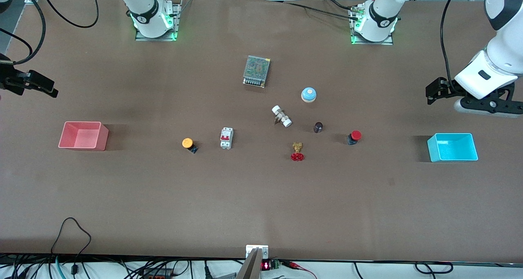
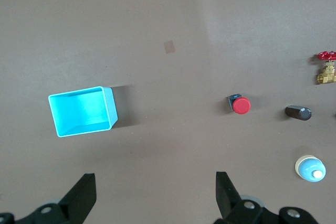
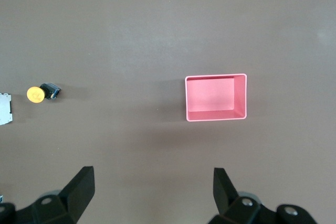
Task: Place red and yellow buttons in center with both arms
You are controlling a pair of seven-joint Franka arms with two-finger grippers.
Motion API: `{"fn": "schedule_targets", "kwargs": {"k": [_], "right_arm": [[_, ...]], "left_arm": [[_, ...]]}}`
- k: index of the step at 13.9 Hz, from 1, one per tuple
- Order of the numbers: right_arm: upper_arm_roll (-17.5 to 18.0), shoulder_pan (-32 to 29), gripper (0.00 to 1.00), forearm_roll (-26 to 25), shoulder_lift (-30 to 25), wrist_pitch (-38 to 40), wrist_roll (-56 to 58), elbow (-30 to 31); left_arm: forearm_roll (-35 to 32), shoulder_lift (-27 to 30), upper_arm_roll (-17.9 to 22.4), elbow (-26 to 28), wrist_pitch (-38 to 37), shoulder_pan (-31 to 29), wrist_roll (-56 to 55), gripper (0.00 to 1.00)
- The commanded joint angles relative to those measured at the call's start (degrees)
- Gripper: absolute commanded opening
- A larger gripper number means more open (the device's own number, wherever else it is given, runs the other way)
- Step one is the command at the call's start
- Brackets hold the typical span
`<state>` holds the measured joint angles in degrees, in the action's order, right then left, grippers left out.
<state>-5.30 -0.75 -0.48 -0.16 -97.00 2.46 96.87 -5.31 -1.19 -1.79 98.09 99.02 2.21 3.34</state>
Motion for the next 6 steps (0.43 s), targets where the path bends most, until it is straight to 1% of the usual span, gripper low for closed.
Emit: {"fn": "schedule_targets", "kwargs": {"k": [1, 6], "right_arm": [[0.29, -0.22, 1.00, -0.32, -2.56, 1.90, -0.17, 1.39], [0.46, -0.13, 1.00, -0.32, -3.18, 3.83, -0.96, 1.21]], "left_arm": [[1.44, -0.13, 0.04, -0.97, -1.02, 0.34, -0.44, 1.00], [1.44, -0.13, 0.04, -1.05, -1.37, 0.51, -0.44, 1.00]]}}
